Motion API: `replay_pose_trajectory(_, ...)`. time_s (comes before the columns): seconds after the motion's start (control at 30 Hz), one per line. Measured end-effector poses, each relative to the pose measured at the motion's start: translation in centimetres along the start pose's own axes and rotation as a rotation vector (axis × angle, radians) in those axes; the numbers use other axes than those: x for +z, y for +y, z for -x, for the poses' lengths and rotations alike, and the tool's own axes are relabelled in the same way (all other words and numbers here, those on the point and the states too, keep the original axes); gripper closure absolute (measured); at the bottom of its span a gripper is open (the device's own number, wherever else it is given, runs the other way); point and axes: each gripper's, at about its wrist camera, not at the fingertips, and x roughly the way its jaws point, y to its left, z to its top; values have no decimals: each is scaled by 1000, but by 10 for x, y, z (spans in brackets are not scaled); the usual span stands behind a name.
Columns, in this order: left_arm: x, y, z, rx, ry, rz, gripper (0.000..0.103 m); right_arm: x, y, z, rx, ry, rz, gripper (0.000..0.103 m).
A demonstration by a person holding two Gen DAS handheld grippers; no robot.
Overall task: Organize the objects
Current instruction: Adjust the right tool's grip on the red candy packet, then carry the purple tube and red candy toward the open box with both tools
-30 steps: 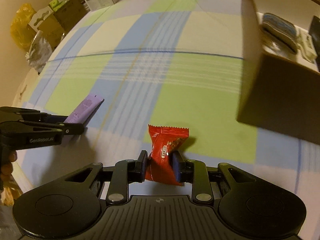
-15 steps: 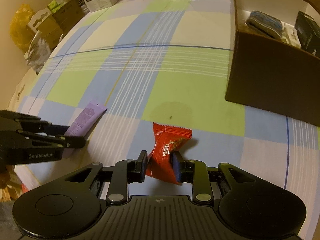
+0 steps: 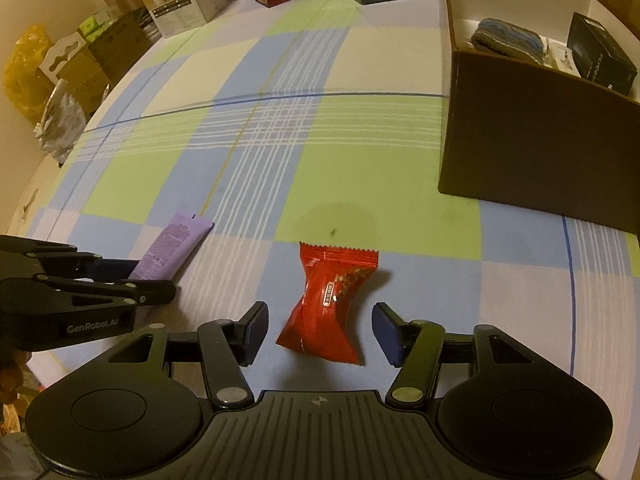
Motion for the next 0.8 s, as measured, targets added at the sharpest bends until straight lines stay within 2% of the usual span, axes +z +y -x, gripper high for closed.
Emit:
replay_pose_trajectory(0.13,0,0,0,2,-1,2,76,-1,1,-5,-4,1,-1,50)
replay_pose_trajectory(0.17,0,0,0,2,-1,2,76,-1,1,-7,-10,0,3,59)
replay_pose_trajectory(0.2,0,0,0,2,-1,2,76,-2,2,-7,-22,-9,19,62)
replay_pose_trajectory(0.23,0,0,0,2,-1,2,76,-1,4,-9,-29,-11,40,71)
replay_pose_trajectory(0.27,0,0,0,2,-1,2,76,-1,6,-10,-29,-10,52,73)
replay_pose_trajectory(0.47,0,0,1,-1,-6,-1,76,-1,9,-11,-35,-14,74,77)
replay_pose_trajectory(0.8,-1,5,3,-15,-7,11,76,1,12,-6,-13,-23,70,78)
